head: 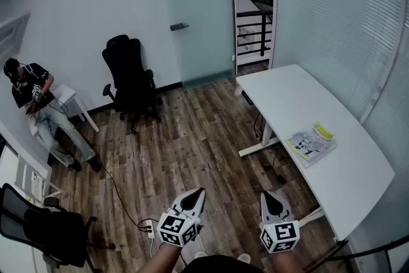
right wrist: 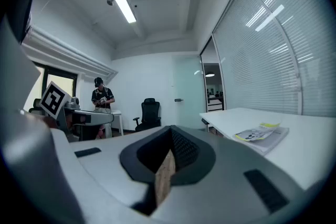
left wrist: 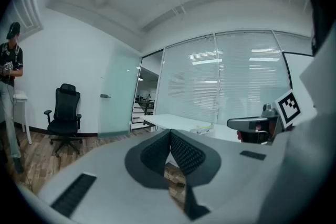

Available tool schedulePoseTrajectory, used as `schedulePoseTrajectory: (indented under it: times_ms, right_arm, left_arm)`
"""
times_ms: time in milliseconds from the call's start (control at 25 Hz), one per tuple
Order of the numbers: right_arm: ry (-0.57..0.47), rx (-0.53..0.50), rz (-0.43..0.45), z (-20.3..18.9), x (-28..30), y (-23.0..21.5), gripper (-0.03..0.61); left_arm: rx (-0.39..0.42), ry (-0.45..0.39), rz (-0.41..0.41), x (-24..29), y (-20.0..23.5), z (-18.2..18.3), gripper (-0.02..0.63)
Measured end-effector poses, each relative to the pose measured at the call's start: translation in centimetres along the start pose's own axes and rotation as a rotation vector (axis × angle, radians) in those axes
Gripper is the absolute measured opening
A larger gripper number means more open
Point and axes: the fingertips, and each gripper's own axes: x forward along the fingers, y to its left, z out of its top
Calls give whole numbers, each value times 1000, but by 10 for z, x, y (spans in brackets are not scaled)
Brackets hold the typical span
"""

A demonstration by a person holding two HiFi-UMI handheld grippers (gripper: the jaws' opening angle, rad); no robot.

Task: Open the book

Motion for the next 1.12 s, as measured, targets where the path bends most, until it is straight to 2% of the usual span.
schedulePoseTrajectory:
  times_ms: [400,520,680,880,1120]
  right_arm:
    - [-19,-23,-8,4,0,4,1]
    - [-21,0,-18,3,0,7,2]
    - [-9,51,-6,-4,6,8,2]
    - [-19,71,26,-4,8,27,5]
    - [-66,94,29,2,11,48,5]
  left_arm:
    - [-34,10,37,-18,15,-14,15]
    - [-30,18,44,-26,21,-18,15]
    - [8,10,-14,-30,16,-23,15]
    - [19,8,-44,-38,18,-28,15]
    - [84,9,-96,-50,27,-28,15]
